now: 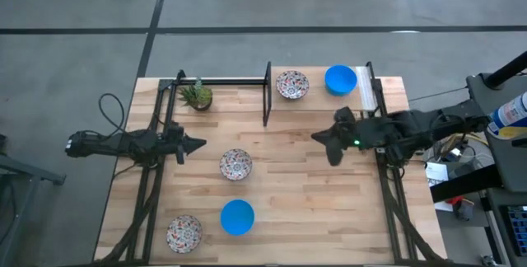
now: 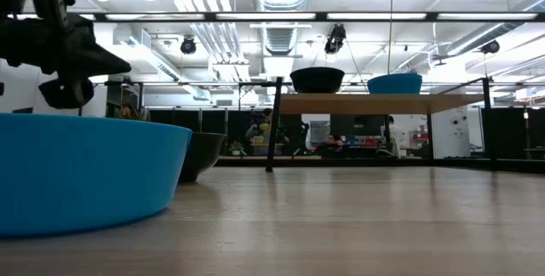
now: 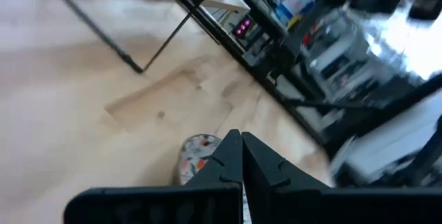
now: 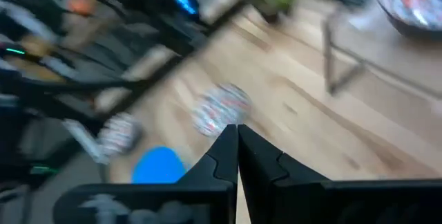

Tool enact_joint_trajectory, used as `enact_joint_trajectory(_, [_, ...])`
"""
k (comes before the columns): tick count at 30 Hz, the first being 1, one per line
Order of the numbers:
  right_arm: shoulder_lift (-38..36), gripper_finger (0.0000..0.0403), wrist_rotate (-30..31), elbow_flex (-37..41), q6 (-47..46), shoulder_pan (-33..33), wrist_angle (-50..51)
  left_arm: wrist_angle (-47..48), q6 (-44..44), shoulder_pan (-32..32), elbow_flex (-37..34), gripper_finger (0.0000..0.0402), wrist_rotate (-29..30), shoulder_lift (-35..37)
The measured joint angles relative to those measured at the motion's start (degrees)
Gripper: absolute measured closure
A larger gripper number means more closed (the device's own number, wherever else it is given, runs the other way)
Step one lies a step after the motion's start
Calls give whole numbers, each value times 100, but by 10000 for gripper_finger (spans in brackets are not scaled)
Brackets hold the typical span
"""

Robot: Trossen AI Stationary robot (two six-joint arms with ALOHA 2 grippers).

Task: Pick & Place Mini bowls
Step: Stack the top white patterned bowl on the white patterned bowl on the shelf

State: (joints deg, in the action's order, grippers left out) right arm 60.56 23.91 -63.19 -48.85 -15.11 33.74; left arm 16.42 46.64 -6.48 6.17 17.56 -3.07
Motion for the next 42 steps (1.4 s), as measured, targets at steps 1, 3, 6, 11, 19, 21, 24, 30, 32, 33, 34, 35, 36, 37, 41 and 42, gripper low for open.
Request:
enact_joint_trajectory(1, [20,394,-126,93,-118,2,33,-43,210,0,0,401,-2,-3])
enact_joint_trajectory(3, [17,394,-255,300,-390,-50,14,-102,425,-2,2,401,-20,-7])
enact_joint_trajectory(6, [-6,394,364,599,-601,-289,-475,-97,729,-2,2,401,-38,-14])
enact_joint_trajectory(11, [-102,394,1048,1182,-65,-563,-1118,-202,1779,-2,7,401,-71,-13])
enact_joint_trajectory(19, [-1049,394,927,2554,1055,-633,-2771,-494,2085,-2,11,401,-25,-108])
enact_joint_trajectory(21, [-1431,394,844,2933,1187,-647,-3086,-686,2107,-2,11,396,-5,-129])
enact_joint_trajectory(24, [-2006,394,877,3508,1246,-632,-3380,-846,2330,-2,34,371,35,-226])
enact_joint_trajectory(30, [-3025,394,402,4568,2337,-634,-4868,-883,3250,0,282,284,143,-705])
enact_joint_trajectory(32, [-3284,394,210,4869,2780,-635,-5263,-878,3283,0,461,259,235,-961])
enact_joint_trajectory(33, [-3427,394,163,5010,2829,-641,-5397,-884,3292,0,564,250,310,-1115])
enact_joint_trajectory(34, [-3571,394,146,5153,2833,-635,-5520,-876,3282,0,665,241,396,-1276])
enact_joint_trajectory(35, [-3717,394,155,5288,2847,-626,-5637,-835,3218,0,782,235,478,-1454])
enact_joint_trajectory(36, [-3859,394,173,5418,2872,-616,-5702,-778,3163,0,916,231,549,-1658])
enact_joint_trajectory(37, [-4005,394,168,5519,2884,-618,-5704,-705,3145,1,1052,229,560,-1874])
enact_joint_trajectory(41, [-4596,394,89,5776,3074,-621,-5703,-12,3132,0,1629,227,417,-2797])
enact_joint_trajectory(42, [-4744,394,42,5809,3218,-619,-5705,157,3115,0,1781,227,377,-3046])
